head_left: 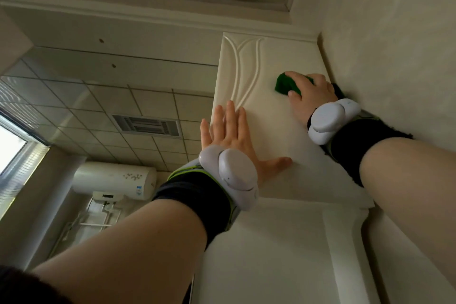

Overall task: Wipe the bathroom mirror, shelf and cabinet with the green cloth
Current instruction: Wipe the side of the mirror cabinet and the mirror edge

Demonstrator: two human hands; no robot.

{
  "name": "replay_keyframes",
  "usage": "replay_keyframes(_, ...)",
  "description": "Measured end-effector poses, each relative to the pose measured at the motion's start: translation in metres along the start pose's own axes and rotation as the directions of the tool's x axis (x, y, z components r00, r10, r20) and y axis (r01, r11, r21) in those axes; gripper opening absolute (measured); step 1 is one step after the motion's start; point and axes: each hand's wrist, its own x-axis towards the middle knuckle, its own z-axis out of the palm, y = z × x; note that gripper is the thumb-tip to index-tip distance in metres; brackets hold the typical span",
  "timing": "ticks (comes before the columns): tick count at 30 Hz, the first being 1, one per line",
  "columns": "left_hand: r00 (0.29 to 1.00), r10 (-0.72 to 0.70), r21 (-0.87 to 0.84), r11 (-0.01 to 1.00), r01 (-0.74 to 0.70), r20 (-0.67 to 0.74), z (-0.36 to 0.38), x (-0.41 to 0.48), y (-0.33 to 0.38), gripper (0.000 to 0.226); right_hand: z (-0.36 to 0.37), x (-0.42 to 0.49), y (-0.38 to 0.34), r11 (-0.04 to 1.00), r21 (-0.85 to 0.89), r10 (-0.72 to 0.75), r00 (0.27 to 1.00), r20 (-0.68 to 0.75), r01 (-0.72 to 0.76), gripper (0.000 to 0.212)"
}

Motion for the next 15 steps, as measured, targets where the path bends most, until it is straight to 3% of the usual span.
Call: replay_keyframes(15,1.0,0.001,0.016,1.0,-0.001,0.0,0.001,0.0,0.0,0.12,-0.003,-0.021,0.0,0.999,-0.029,-0.015,1.0,0.002,0.015,0.045)
